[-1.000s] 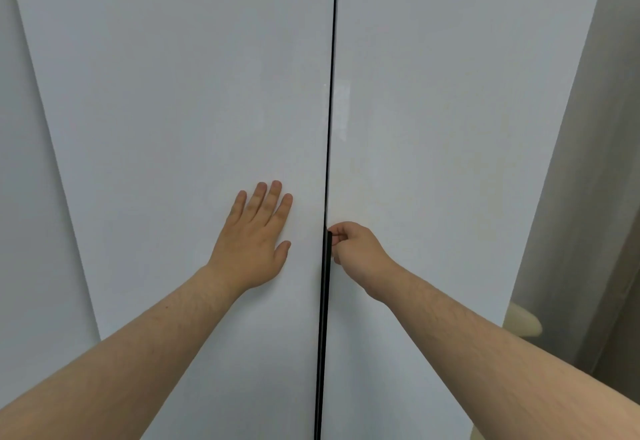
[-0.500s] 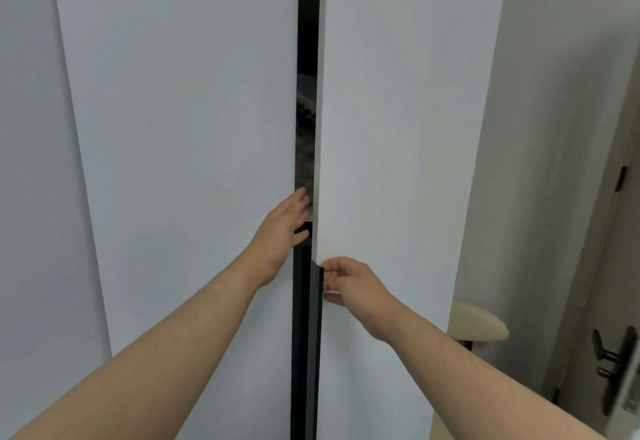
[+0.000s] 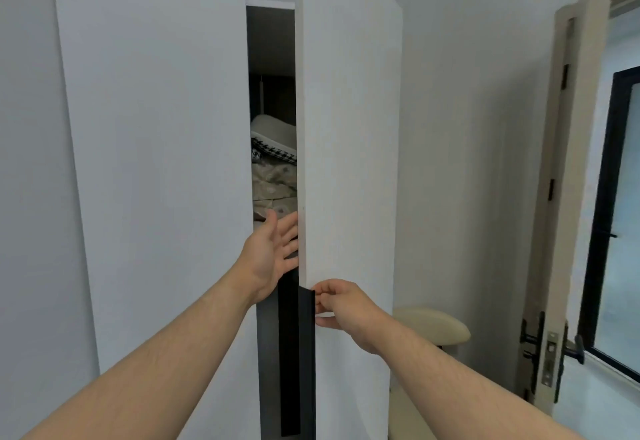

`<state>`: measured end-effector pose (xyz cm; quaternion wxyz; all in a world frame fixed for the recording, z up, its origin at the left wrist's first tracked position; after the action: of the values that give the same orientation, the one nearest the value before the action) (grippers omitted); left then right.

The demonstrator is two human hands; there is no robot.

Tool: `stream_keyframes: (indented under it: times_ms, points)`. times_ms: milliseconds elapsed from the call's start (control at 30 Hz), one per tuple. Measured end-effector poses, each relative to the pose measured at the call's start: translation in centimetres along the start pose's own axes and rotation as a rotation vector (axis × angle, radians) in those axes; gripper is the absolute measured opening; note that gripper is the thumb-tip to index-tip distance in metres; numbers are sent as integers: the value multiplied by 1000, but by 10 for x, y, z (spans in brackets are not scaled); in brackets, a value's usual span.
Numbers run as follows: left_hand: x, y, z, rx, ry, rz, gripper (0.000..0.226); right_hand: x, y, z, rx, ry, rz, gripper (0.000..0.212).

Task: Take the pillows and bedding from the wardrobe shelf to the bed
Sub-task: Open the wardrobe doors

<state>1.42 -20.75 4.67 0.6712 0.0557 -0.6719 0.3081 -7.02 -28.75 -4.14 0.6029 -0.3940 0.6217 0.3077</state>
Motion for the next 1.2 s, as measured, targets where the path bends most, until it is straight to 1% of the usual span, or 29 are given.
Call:
stream_keyframes:
  times_ms: [267,400,500,667,833,1033,1200]
  points:
    - [8,23,76,-82,-39,-45,65,5,61,-67,97,50,-9,21]
    - [23,22,120,-119,-75,1,64,3,89,-106,157,80,-3,18]
    - [34,18,154,-161,-89,29,65,3,104,-135,202,67,12,13]
    - [33,9,201,-249,-69,1,67,8,120,-182,267,18,47,10]
    - [29,4,237,-288,-65,-9,65,10,131,-216,293,44,70,19]
    - [24,1,270,-335,-71,-25,65,6,146,-242,333,18,76,23]
    - [20,-7,284,-330,-75,-22,67,5,150,-254,357,36,76,21]
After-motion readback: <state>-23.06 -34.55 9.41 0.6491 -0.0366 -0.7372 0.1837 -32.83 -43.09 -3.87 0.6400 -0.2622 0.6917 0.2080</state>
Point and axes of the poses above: each hand's wrist, its own y-axis away from the middle knuckle, its own z-axis out of the palm, x = y × z, the point moved 9 cm from there along -y, towards the middle knuckle, and after that the axes turned 5 degrees about -y, right-handed, at the moved point
